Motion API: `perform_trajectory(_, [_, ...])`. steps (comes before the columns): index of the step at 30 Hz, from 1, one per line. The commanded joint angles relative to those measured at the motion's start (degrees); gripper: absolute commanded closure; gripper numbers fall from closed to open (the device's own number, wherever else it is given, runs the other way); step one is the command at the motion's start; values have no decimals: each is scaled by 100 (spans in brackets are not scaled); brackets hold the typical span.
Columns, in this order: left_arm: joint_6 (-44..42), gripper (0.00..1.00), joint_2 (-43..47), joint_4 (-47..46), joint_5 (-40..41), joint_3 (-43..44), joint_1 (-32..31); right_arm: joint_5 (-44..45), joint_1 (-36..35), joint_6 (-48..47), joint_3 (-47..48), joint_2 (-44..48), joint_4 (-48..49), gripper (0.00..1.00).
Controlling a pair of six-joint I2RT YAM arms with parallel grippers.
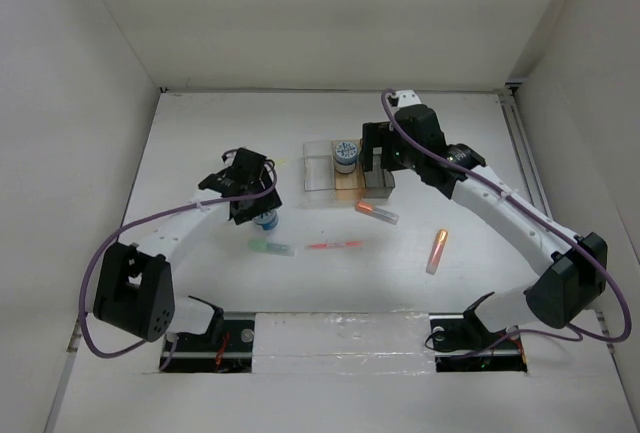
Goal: Sort the stationery into containers
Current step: Pick up the stationery from the center of the board, then place the stationery in the storage box.
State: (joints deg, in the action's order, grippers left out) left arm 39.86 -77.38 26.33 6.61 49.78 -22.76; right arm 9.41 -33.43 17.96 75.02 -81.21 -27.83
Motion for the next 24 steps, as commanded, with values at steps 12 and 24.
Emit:
perform_trajectory(12, [-584,100,-127,39,-119,2104,-701,447,319,471,-58,658,138,0])
perform_trajectory(24, [-680,100,-2113,-57,-291,4425,-1529,791,1180,736,-234,1977,-293,0])
